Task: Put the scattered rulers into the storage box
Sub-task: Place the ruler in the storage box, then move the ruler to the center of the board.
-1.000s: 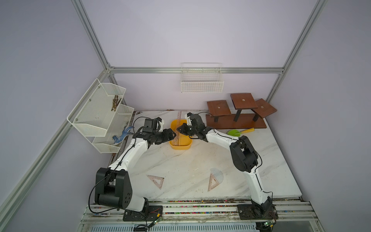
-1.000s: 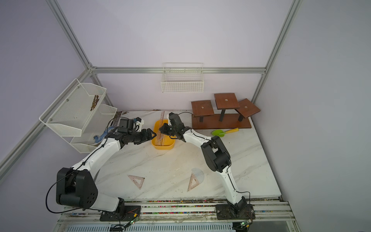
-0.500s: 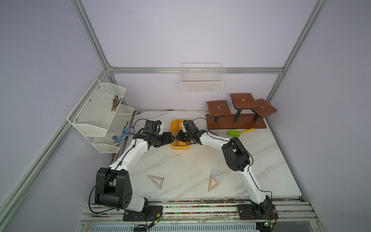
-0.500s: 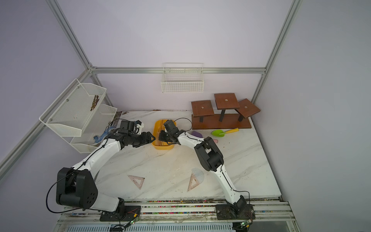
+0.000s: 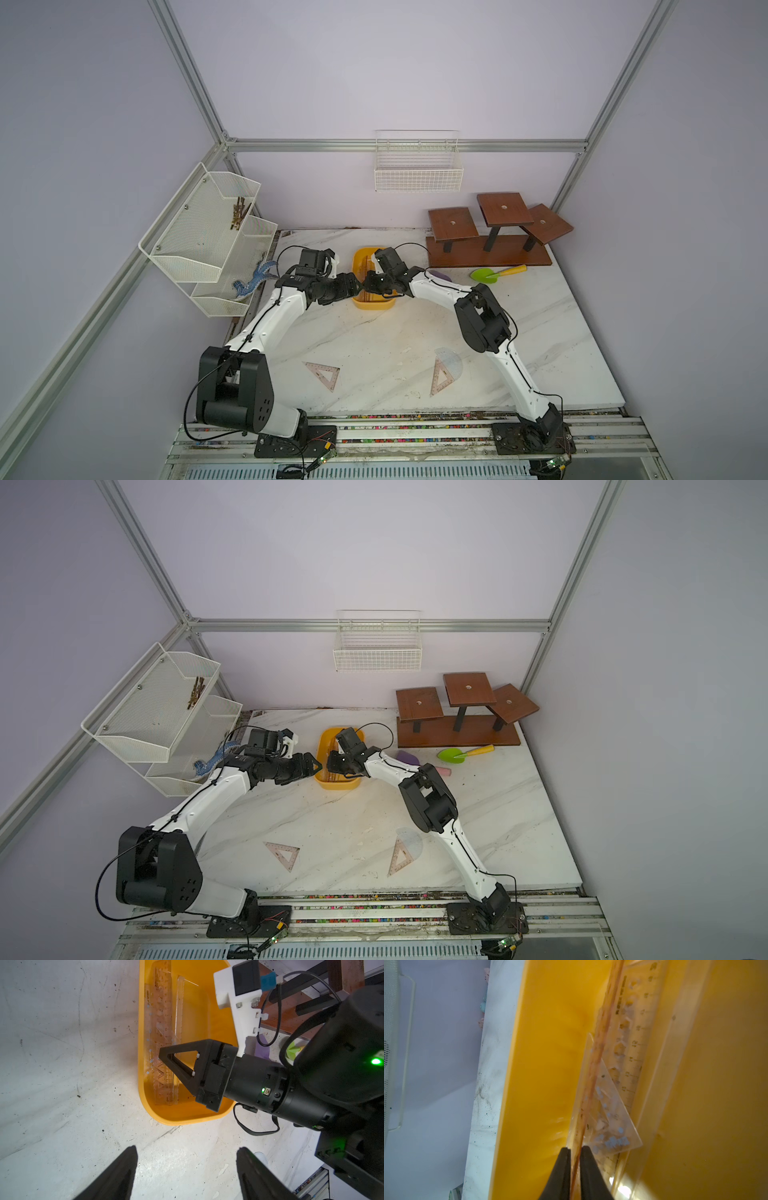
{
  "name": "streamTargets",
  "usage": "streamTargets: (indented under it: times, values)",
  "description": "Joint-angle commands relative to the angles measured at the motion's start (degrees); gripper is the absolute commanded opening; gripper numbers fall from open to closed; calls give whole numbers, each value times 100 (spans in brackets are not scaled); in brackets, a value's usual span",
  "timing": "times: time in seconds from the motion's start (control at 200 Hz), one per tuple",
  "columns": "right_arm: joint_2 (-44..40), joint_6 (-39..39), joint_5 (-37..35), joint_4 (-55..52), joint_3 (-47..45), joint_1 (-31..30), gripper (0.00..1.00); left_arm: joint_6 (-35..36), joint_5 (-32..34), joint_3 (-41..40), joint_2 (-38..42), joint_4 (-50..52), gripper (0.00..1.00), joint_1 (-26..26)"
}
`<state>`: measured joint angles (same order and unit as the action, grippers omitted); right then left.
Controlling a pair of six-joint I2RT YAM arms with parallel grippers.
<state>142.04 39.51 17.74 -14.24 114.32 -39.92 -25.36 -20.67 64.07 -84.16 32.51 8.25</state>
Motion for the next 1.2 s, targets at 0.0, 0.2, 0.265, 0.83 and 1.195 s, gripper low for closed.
streamTargets:
  times: [0.0, 0.2, 0.265, 0.83, 1.195]
  values:
    - [44, -155, 72, -213, 142, 18, 21, 67, -105, -7, 54, -114, 78, -41]
    - [-100, -377, 113, -444, 297, 97, 29, 50, -148, -8, 49, -131, 78, -44]
    - [-188, -489, 159, -544, 403, 132, 32, 45, -170, -5, 58, -140, 78, -47]
    - [-5004, -1325, -1113, -570, -4676, 85, 48, -466, -563, -866, 462, -691, 87, 1524]
    - [-8380, 109, -1215, -789, -8549, -627, 43, -922, -1186, -1807, 25, -1757, 88, 2491]
